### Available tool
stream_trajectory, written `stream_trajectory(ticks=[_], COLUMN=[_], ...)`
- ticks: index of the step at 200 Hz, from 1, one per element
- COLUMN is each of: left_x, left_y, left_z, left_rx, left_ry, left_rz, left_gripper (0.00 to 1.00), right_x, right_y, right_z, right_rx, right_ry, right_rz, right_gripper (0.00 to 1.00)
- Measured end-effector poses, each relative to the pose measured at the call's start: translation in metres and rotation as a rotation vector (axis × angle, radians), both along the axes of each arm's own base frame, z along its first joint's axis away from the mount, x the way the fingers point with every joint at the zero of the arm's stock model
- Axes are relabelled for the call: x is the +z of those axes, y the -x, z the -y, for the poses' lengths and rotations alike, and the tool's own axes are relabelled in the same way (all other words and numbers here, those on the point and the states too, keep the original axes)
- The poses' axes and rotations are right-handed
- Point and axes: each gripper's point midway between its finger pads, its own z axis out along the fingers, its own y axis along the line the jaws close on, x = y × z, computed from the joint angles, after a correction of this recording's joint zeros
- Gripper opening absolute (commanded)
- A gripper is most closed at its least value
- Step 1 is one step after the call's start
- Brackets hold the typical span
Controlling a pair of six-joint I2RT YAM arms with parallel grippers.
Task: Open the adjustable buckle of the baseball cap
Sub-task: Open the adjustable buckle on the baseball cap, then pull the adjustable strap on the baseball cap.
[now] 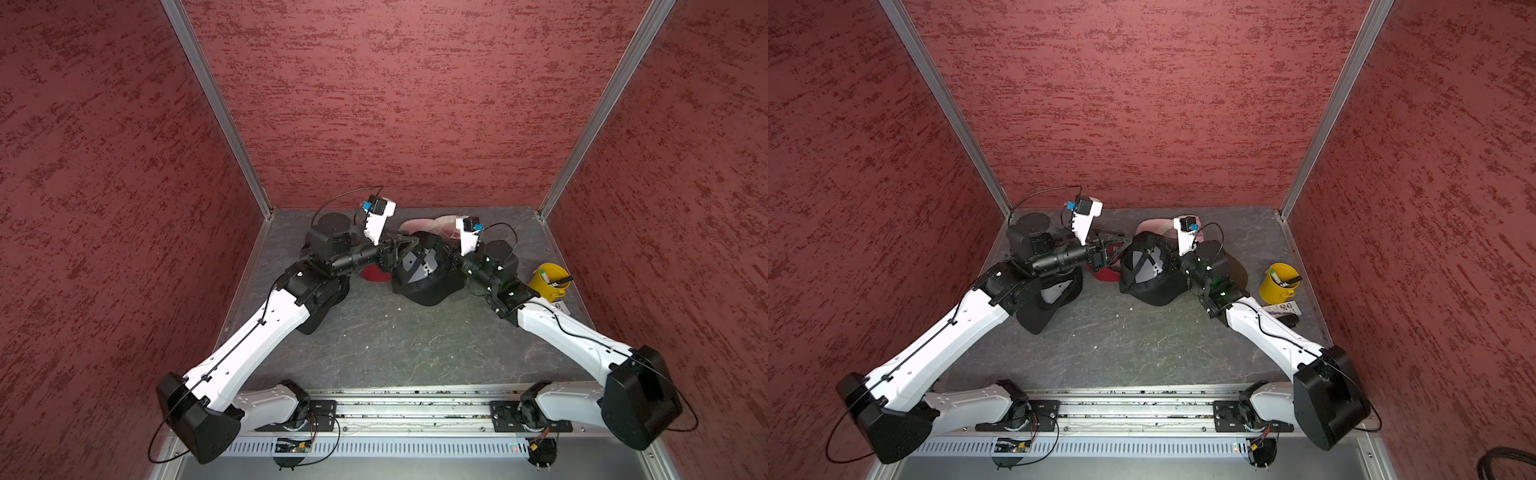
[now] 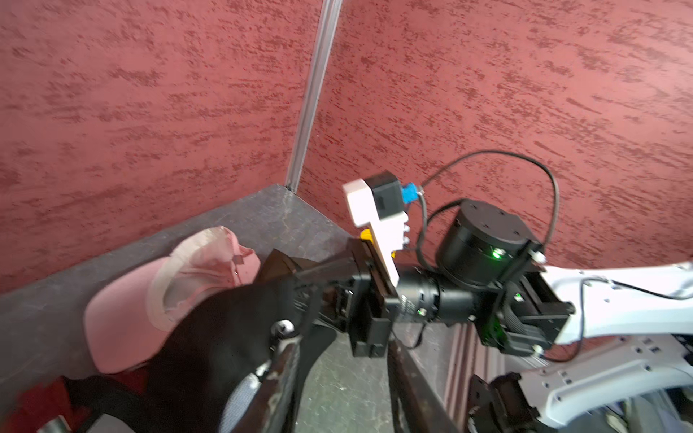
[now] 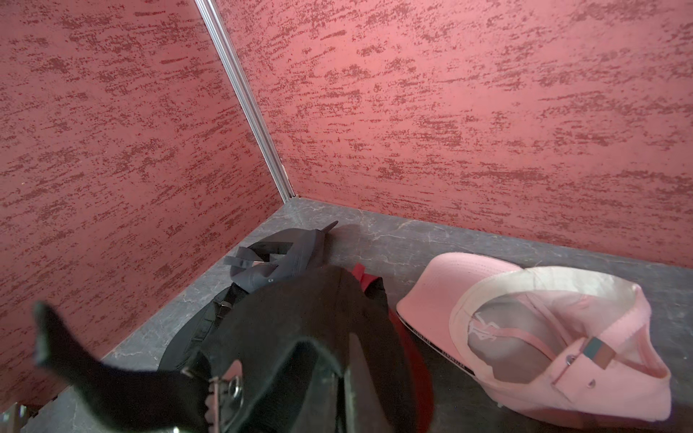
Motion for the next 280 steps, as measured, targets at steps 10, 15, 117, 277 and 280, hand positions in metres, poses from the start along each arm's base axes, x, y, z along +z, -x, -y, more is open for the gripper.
stream_trajectory(ticks=[10,15,117,277,280], left_x=[-0.01,-0.014,-0.094,-0.126,-0.126], left_y=[0.005,0.007,-0.01,-0.057,-0.058], left_z=[0.003,0.005,0.032,0.044,0.044], left_rx=[-0.021,-0.032,-0.074,0.043,0.044], left_ry=[-0.013,-0.02,-0.113,-0.118,-0.118], left_rz=[-0.019,-0.029,-0.161,-0.095,-0.096], left_gripper=[0.38,0.38,0.52,0.62,0.62], right_x=[0.002,0.003,0.005,0.002,0.002], right_y=[-0.002,-0.003,-0.006,-0.001,-0.001], right_z=[-0.002,-0.003,-0.011,-0.015,-0.015], right_rx=[0.004,0.007,0.041,0.074,0.075], right_ry=[0.0,0.0,0.009,0.002,0.002], right_rz=[-0.002,-0.002,-0.025,-0.047,-0.047], right_gripper=[0.0,0.0,0.0,0.0,0.0])
